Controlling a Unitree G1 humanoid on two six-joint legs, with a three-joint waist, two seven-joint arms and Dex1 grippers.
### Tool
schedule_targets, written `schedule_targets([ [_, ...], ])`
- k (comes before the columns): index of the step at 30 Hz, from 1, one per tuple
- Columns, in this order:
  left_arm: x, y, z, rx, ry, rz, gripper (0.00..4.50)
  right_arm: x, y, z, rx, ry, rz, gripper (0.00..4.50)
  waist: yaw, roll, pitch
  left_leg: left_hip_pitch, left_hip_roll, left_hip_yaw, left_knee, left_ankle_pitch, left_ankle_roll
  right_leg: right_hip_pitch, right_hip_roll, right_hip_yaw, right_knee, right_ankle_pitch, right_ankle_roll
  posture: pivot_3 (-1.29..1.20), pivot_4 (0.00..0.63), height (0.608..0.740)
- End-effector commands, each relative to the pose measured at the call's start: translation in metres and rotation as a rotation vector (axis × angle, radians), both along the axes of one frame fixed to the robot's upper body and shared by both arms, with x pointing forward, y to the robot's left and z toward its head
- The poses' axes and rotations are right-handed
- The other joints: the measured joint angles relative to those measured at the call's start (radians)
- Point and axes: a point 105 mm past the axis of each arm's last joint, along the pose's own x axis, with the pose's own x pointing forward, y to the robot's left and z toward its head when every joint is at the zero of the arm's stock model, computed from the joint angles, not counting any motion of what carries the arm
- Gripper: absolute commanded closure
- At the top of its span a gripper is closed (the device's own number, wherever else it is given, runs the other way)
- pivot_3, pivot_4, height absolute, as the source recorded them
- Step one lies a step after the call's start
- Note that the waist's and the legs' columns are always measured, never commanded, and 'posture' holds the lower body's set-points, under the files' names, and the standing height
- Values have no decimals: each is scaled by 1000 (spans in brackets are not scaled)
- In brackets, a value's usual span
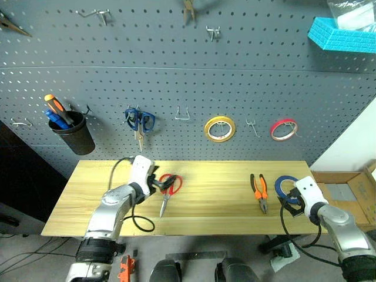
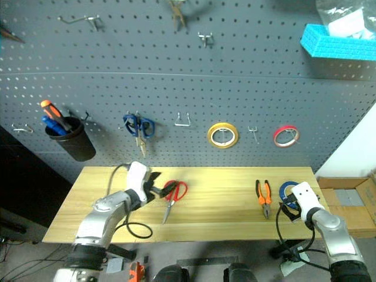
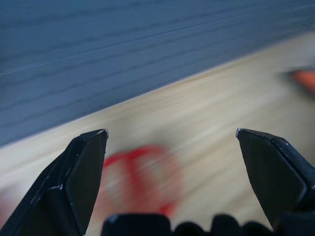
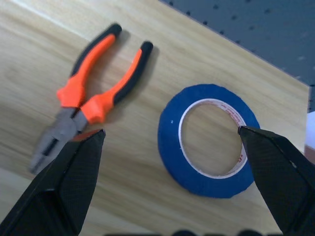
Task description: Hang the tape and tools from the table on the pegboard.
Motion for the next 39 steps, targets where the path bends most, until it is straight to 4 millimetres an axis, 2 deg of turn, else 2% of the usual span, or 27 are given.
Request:
schedule_targets([
  [1,-3,-54,17,-78,-32,-236,7,12,-9,4,3,22,16,0,2,1,15,0,-1,0,0,0,0,0,0,0,0,0,0,111,194,740],
  [7,-3,-110,24,-117,-68,-431,7,30,-21,4,34,71,-15,0,-1,5,49,-2,0,-2,1,0,0,0,1,-1,0,0,1,101,219,740],
  [13,-2,-147,29,-130,-105,-514,7,42,-26,2,132,127,-85,0,-1,5,67,-4,0,-4,2,2,-3,0,0,-3,-1,-1,2,101,236,740],
  [17,1,-160,29,-123,-125,-519,7,46,-25,-2,202,166,-130,0,-1,5,79,-5,0,-5,3,2,-4,0,0,-5,-1,-1,2,109,251,740],
  [21,5,-168,41,-186,-127,-499,7,42,-20,-11,269,235,-153,0,-1,8,90,-9,0,-8,6,3,-5,-1,0,-7,-1,-1,2,120,260,740],
  [28,7,-163,37,-166,-132,-480,7,35,-16,-22,251,302,-132,0,-6,7,102,-12,1,-10,12,3,-5,-1,0,-10,0,0,4,129,267,740],
  [31,6,-161,36,-175,-123,-473,0,33,-16,-27,238,306,-123,584,-6,5,104,-12,1,-10,12,3,-5,-1,0,-10,0,0,4,134,263,740],
  [39,10,-158,37,-170,-131,-451,0,35,-15,-27,227,296,-128,3317,-7,4,104,-12,2,-10,12,3,-5,-1,-1,-11,0,0,4,132,253,740],
])
